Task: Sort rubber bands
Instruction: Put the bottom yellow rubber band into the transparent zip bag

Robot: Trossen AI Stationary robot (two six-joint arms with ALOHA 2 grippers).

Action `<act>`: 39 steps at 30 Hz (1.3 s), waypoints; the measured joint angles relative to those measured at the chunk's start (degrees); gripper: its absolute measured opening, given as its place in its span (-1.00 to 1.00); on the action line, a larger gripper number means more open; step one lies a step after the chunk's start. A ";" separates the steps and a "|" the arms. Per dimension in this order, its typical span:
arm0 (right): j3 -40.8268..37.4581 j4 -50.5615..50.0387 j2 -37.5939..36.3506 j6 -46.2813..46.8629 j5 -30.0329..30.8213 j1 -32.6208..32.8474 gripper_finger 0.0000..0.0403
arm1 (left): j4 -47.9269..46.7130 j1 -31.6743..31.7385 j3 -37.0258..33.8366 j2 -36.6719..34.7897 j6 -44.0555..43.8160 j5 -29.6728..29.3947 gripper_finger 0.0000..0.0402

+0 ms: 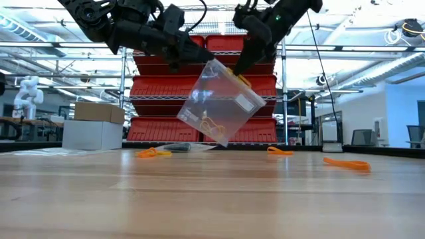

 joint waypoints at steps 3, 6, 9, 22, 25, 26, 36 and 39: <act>0.00 0.03 -0.02 1.87 -2.23 -2.07 -1.00 | -0.17 0.00 0.00 0.00 0.98 2.60 -1.00; 0.00 0.04 -0.02 1.46 -2.14 -3.56 -1.00 | -0.53 0.00 0.00 0.00 0.98 4.26 -1.00; 0.00 0.00 -0.02 -0.29 -2.04 -4.20 -1.00 | -1.44 0.00 0.02 0.00 0.98 4.33 -1.00; 0.00 0.46 -3.78 -2.32 13.39 0.87 -1.00 | -1.70 0.07 0.02 0.00 -0.67 2.12 -1.00; 0.00 1.24 -3.82 -2.49 16.49 2.59 -1.00 | -1.50 0.06 0.02 0.00 -2.09 -0.54 -1.00; 0.00 1.22 -3.82 -2.51 17.96 3.09 -1.00 | -1.34 0.07 0.02 0.00 -2.49 -1.09 -1.00; 0.00 1.38 -3.85 -3.01 25.35 4.77 -1.00 | -0.98 0.07 0.02 0.00 -4.79 -3.40 -1.00; 0.01 1.40 -3.85 -3.14 25.34 4.77 -1.00 | -0.89 0.06 0.02 0.00 -5.05 -3.44 -1.00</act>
